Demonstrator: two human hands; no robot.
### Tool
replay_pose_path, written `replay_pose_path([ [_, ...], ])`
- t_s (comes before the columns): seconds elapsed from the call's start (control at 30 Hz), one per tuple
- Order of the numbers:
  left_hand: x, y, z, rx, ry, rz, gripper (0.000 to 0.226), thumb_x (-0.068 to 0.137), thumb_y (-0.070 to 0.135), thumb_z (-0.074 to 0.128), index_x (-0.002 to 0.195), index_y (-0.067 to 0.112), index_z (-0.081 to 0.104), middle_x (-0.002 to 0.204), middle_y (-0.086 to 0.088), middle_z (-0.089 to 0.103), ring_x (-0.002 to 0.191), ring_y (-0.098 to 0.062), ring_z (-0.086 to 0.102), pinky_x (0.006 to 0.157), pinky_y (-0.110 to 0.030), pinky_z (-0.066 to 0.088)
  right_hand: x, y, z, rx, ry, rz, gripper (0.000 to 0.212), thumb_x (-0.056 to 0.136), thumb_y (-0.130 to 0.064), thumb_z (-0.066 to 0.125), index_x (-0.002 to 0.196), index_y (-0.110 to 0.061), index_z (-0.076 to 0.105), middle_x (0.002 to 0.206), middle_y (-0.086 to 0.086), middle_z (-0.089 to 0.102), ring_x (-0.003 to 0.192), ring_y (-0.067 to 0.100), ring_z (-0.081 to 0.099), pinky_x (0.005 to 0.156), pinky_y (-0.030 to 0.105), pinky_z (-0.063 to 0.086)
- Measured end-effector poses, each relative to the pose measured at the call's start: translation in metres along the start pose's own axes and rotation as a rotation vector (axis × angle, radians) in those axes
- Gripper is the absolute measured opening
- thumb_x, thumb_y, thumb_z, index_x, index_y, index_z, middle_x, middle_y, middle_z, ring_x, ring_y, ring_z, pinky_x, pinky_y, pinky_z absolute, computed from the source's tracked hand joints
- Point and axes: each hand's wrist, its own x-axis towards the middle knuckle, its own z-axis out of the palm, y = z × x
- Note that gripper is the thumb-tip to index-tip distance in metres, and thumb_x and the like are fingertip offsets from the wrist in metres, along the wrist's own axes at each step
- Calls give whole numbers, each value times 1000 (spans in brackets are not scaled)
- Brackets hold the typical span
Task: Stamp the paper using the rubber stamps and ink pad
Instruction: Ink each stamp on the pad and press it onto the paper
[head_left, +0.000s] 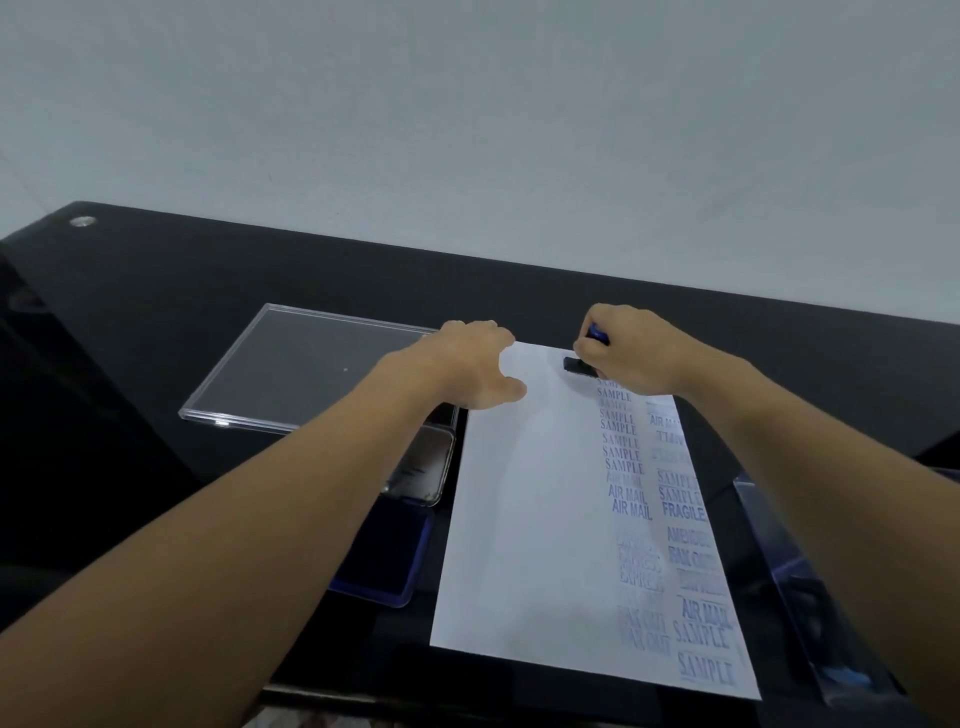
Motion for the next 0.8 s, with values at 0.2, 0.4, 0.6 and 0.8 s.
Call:
replay_pose_path([
  [0.2, 6, -5, 3, 30, -27, -4, 67, 89, 53, 53, 145, 21, 38, 150, 5, 38, 143, -26, 22, 110, -47, 35, 4, 0, 6, -23, -1, 8, 15, 103, -28, 47, 98, -15, 54, 90, 4, 62, 81, 23, 61, 66, 32, 46],
  [0.4, 9, -8, 7, 73, -36, -11, 63, 86, 53, 53, 138, 19, 44, 142, 5, 45, 140, -27, 24, 106, -47, 38, 7, -1, 6, -38, 13, 0, 16, 103, -28, 47, 100, -15, 53, 89, 2, 60, 75, 19, 58, 59, 28, 42],
  [0.6, 11, -10, 8, 49, -42, -16, 62, 84, 54, 55, 135, 20, 46, 137, 6, 47, 141, -28, 23, 105, -48, 38, 11, 0, 10, -50, 12, 7, 16, 104, -29, 47, 101, -15, 54, 90, 4, 60, 76, 19, 58, 61, 27, 43],
  [0.8, 10, -8, 8, 63, -37, -12, 61, 87, 53, 54, 137, 19, 46, 138, 6, 46, 141, -29, 22, 107, -47, 35, 12, 1, 16, -51, -4, 22, 17, 104, -28, 43, 99, -14, 52, 90, 6, 61, 74, 22, 57, 64, 34, 45],
])
